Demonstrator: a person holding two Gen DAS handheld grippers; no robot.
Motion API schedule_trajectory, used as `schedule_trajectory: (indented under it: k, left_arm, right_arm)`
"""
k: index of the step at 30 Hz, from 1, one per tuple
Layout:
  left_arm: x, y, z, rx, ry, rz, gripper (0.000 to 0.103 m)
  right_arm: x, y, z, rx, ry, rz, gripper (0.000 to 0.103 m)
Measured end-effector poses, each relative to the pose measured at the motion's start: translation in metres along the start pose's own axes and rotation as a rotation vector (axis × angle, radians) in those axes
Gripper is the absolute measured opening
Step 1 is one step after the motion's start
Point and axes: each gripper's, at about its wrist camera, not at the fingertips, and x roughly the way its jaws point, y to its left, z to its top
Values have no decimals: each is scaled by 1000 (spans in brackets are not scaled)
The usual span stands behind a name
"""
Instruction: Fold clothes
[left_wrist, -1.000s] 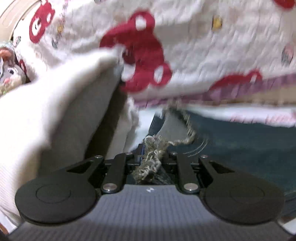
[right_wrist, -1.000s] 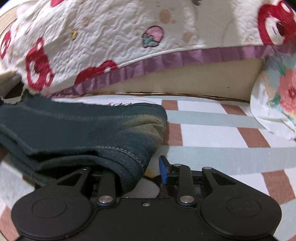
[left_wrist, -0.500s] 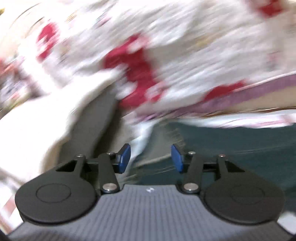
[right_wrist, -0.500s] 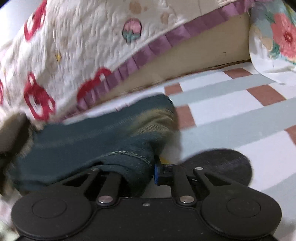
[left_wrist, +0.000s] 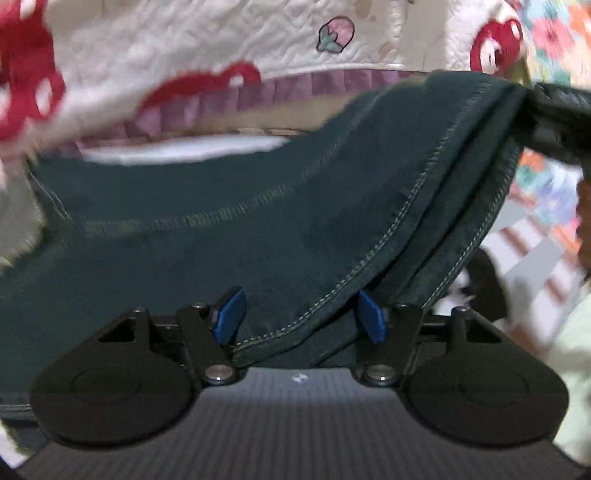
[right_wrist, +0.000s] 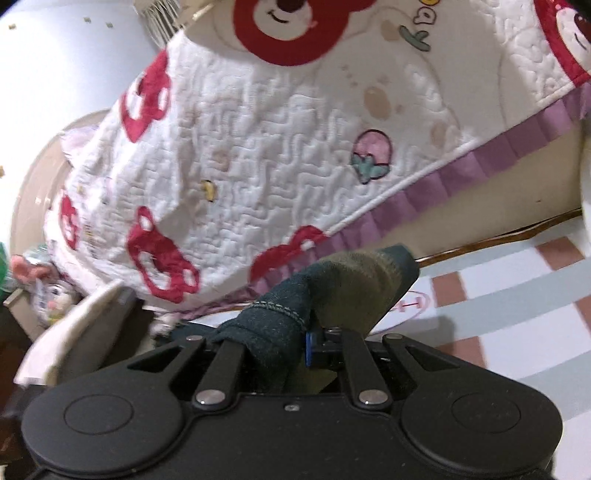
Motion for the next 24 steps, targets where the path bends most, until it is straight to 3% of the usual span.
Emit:
schedule_trajectory:
  k: [4, 9, 12, 15, 18, 21, 24]
  left_arm:
    - [16, 2, 7, -67, 75, -102, 65]
    - [21, -26, 17, -82, 58, -217, 66]
    - [30, -67, 21, -45, 66, -276, 66]
    - [50, -113, 17, 11, 117, -322, 67]
    - [66, -148, 7, 128, 188, -288, 67]
    - [45, -144, 8, 227, 123, -185, 67]
    - [14, -103, 22, 216, -18, 11, 68]
  right_arm:
    - [-13, 7, 2, 19, -47, 32, 11]
    - [-46, 9, 18, 31, -113, 61, 10]
    - [-78, 0, 27, 36, -151, 29, 10]
    - [-120, -17, 25, -2, -176, -69, 10]
    - [-148, -41, 10, -71, -143, -247, 10]
    - [-152, -80, -13, -28, -58, -414, 10]
    - [-156, -107, -31, 45, -44, -481, 10]
